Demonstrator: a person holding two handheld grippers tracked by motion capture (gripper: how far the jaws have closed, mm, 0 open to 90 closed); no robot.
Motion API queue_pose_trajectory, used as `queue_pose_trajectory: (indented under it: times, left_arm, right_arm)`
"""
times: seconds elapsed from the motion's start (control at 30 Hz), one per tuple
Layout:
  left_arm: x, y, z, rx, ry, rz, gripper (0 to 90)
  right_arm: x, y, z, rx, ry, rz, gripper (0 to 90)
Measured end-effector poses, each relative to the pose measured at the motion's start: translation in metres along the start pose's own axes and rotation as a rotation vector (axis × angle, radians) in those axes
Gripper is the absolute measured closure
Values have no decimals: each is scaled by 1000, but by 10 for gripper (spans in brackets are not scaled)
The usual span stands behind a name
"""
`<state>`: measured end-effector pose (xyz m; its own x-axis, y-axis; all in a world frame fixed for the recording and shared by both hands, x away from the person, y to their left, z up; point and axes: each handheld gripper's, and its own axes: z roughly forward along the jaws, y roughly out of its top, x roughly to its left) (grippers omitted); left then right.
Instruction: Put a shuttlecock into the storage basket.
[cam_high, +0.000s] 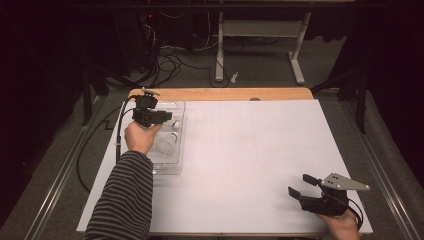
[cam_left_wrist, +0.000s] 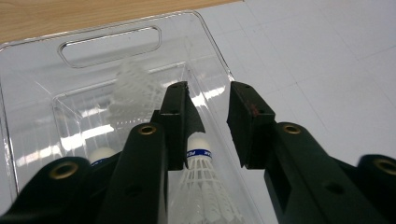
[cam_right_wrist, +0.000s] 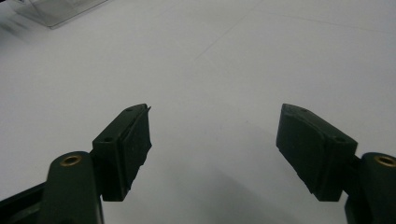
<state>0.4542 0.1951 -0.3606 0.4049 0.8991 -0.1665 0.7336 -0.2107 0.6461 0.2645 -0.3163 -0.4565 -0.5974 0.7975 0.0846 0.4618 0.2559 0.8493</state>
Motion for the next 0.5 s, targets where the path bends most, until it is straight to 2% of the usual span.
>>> queue_pose_trajectory:
  times: [0.5]
  left_arm:
    - [-7,-2,-7,1,11,27,547]
  right_arm:
    - [0,0,0,1,0,0,268]
